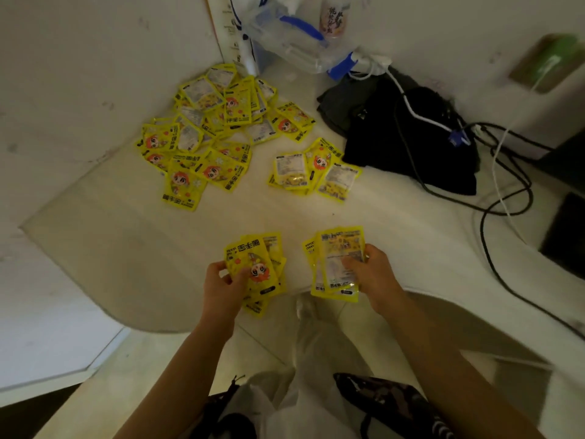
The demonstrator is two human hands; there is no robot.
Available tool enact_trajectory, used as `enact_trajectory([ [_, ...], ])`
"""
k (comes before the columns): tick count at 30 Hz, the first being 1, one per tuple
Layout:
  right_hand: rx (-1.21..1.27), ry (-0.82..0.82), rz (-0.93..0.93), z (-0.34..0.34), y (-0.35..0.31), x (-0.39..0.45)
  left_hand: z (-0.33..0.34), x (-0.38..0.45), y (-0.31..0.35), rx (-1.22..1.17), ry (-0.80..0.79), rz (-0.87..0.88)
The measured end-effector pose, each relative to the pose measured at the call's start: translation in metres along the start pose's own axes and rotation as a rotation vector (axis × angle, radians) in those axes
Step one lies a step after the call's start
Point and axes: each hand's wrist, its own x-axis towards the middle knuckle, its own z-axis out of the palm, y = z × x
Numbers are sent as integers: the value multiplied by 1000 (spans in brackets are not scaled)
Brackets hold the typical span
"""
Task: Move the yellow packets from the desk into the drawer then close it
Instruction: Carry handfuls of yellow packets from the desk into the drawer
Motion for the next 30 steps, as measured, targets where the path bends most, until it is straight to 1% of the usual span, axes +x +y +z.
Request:
enact_trajectory([
  [3,98,33,40,4,30,-42,-18,-25,-18,45,-42,27],
  [7,230,32,66,3,65,-95,-34,-58,-41,79,-98,40],
  [11,315,154,104,-10,100,-137,-34,-89,-59,148,-173,70],
  [17,394,271,163,-48,154,-193,-17,-132,-85,313,-322,117],
  [22,473,369,171,-87,201,-240,10,-177,-113,416,-440,182],
  [30,604,516,216,-159,298,-333,55,-268,-195,551,-565,185],
])
